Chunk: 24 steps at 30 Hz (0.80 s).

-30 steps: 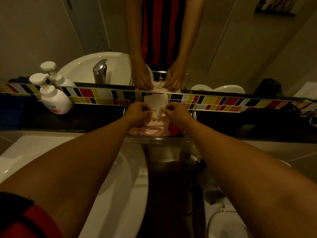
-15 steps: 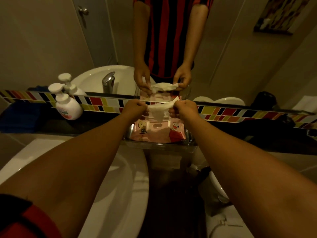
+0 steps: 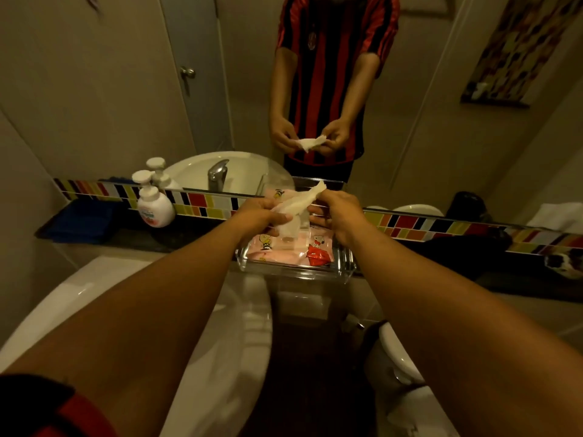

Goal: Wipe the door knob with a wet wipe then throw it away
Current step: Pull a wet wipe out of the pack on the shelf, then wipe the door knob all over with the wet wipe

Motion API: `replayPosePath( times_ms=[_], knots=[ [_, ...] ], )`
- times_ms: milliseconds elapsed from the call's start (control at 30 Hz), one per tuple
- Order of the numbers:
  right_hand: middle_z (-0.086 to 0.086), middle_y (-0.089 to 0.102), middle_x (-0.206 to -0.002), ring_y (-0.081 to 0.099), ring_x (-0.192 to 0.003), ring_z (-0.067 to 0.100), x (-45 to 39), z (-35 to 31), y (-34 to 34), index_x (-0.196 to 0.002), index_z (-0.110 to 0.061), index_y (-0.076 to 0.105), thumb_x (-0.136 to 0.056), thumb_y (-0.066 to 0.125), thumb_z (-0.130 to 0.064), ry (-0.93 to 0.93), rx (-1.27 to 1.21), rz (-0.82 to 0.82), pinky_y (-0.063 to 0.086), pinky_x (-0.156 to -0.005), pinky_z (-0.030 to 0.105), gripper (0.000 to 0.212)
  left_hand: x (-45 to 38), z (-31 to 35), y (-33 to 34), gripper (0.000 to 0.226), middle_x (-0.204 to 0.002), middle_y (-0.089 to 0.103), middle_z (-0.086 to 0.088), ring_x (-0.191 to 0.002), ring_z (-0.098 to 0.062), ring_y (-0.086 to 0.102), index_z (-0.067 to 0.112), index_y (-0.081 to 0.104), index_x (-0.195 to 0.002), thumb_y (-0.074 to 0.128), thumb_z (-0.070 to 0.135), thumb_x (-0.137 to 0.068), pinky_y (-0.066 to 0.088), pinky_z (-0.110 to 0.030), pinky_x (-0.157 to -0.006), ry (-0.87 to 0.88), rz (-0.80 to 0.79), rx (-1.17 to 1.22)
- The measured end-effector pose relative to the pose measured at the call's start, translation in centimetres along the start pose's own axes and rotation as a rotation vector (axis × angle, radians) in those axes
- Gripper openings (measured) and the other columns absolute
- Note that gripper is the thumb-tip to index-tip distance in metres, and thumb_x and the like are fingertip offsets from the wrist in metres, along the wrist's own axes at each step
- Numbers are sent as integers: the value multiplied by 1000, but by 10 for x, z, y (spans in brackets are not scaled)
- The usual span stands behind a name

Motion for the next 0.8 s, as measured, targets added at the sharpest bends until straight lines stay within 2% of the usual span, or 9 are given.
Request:
replayPosePath(
  times_ms=[67, 133, 200, 300, 433, 533, 600, 700, 800],
  knots=[
    [16, 67, -105, 66, -81, 19, 16, -1, -3, -109, -7, 63, -91, 57, -8, -3, 4, -51, 59, -68, 31, 18, 17, 3, 1, 34, -109, 71, -10, -84, -18, 70, 9, 65, -121, 66, 20, -89, 55, -21, -60, -2, 38, -27],
    [13, 65, -115, 66, -92, 22, 30, 0, -4, -124, -13, 56, -88, 58, -2, 7, 40, -118, 60, -69, 33, 37, 35, 5, 0, 30, -97, 72, -8, -73, -14, 67, 9, 67, -118, 62, 23, -92, 53, -23, -58, 0, 61, -69],
    [10, 62, -119, 65, -103, 26, 47, 1, -2, -128, -19, 51, -83, 55, 8, 11, 66, -186, 60, -71, 36, 53, 54, 7, -3, 30, -90, 71, -8, -64, -13, 63, 11, 66, -120, 61, 22, -93, 51, -24, -55, 7, 80, -119],
    [8, 60, -120, 63, -105, 28, 71, 3, 9, -130, -26, 47, -80, 56, 11, -3, 93, -258, 59, -81, 42, 63, 89, 6, -12, 31, -96, 70, -10, -70, -18, 63, 19, 64, -123, 63, 18, -92, 52, -29, -59, 21, 114, -135],
    [10, 61, -115, 63, -97, 27, 103, 6, 35, -132, -29, 47, -84, 62, 1, -39, 190, -375, 56, -78, 41, 59, 142, 1, -34, 26, -108, 67, -8, -86, -20, 65, 24, 64, -109, 70, 15, -86, 53, -28, -57, 36, 229, -108],
    [12, 66, -107, 65, -92, 28, 125, 9, 63, -110, -20, 62, -88, 64, -7, -112, 379, -445, 57, -80, 43, 26, 185, -4, -61, 24, -108, 63, -10, -82, -21, 63, 25, 58, -98, 72, 12, -83, 52, -27, -54, 30, 341, -121],
    [13, 69, -100, 65, -89, 28, 138, 13, 85, -97, -21, 67, -89, 68, -19, -157, 491, -469, 59, -79, 41, 8, 215, -7, -80, 19, -103, 62, -11, -76, -20, 61, 22, 58, -89, 71, 10, -84, 52, -27, -53, 35, 407, -128],
    [7, 69, -92, 63, -84, 21, 159, 18, 123, -93, -21, 70, -87, 70, -29, -207, 530, -512, 59, -75, 34, 10, 263, -12, -108, 12, -96, 64, -6, -73, -16, 58, 18, 69, -94, 66, 8, -88, 52, -28, -61, 9, 495, -166],
    [5, 71, -96, 65, -91, 20, 184, 25, 167, -91, -21, 71, -86, 71, -30, -239, 521, -580, 57, -89, 40, 11, 314, -19, -136, 18, -95, 69, -2, -79, -17, 61, 22, 74, -104, 70, 23, -86, 53, -31, -73, -33, 562, -168]
  ],
)
Point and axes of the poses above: each hand's wrist, its own x-axis away from the middle knuckle, its own y-axis out of the palm, z = x × y, the point moved 2 cm from there along -x, towards the middle knuckle
